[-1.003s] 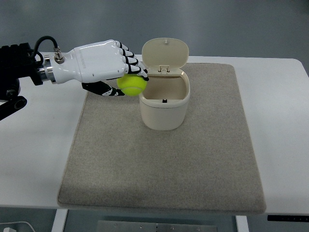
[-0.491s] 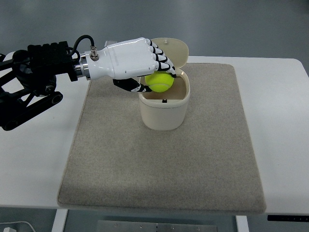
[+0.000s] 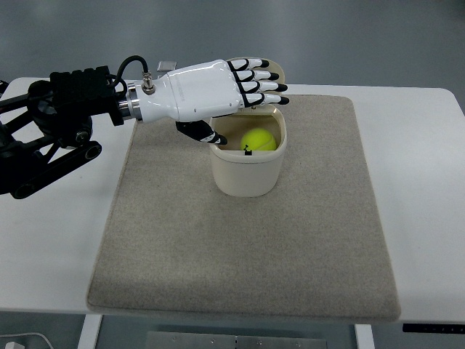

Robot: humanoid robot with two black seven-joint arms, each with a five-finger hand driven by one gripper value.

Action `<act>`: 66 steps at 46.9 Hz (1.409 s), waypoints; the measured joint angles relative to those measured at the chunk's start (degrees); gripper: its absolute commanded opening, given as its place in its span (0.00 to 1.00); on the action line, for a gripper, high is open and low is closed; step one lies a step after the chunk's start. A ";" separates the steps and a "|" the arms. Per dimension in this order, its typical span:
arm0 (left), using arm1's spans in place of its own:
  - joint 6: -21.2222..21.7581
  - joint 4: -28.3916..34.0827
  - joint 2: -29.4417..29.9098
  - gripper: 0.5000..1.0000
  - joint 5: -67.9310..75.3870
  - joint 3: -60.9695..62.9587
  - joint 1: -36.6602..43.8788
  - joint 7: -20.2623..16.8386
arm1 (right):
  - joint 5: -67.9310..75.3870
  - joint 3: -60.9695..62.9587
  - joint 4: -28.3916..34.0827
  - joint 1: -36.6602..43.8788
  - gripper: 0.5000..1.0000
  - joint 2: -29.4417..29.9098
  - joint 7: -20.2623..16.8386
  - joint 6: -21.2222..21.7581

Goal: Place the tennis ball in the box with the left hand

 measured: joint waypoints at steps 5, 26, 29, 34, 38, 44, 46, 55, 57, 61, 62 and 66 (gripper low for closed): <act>0.14 -0.21 0.24 0.98 -0.16 -0.01 0.09 0.00 | 0.00 0.00 0.00 0.00 0.88 0.00 0.00 0.00; 2.04 -5.57 12.31 0.98 -14.53 3.31 3.33 -0.18 | 0.00 0.02 0.00 0.00 0.88 0.00 0.01 0.00; 2.04 -6.01 14.14 0.98 -15.75 3.94 4.52 -0.18 | 0.00 0.02 0.00 0.00 0.88 0.00 0.01 0.00; 2.06 -6.47 16.35 0.98 -16.48 4.21 7.85 -0.24 | 0.00 0.01 0.00 0.00 0.88 0.00 0.01 0.00; 2.10 -6.71 17.32 0.98 -16.60 4.23 9.81 -0.39 | 0.00 0.00 0.00 -0.01 0.88 0.00 0.00 0.00; 2.13 -6.69 17.72 0.98 -17.31 4.21 12.30 -0.44 | 0.00 0.01 0.00 -0.01 0.88 0.00 0.00 0.00; 2.13 -6.47 17.72 0.98 -18.96 4.19 12.90 -0.42 | 0.00 0.02 0.00 0.00 0.88 0.00 0.00 0.00; -1.36 -4.31 17.34 0.98 -45.56 4.10 12.76 -0.01 | 0.00 0.01 0.00 0.00 0.88 0.00 0.00 0.00; -3.80 -3.40 17.31 0.98 -53.57 3.88 12.27 0.01 | 0.00 0.01 0.00 0.00 0.88 0.00 0.00 0.00; -10.16 -0.50 17.29 0.98 -68.76 3.60 10.51 0.02 | 0.00 -0.01 0.00 0.00 0.88 0.00 0.00 0.00; -11.75 0.23 17.29 0.98 -72.12 3.60 10.16 0.03 | 0.00 0.00 0.00 0.00 0.88 0.00 0.00 0.00; -19.60 3.99 17.25 0.98 -83.29 3.62 8.89 0.20 | 0.00 0.01 0.00 0.00 0.88 0.00 0.00 0.00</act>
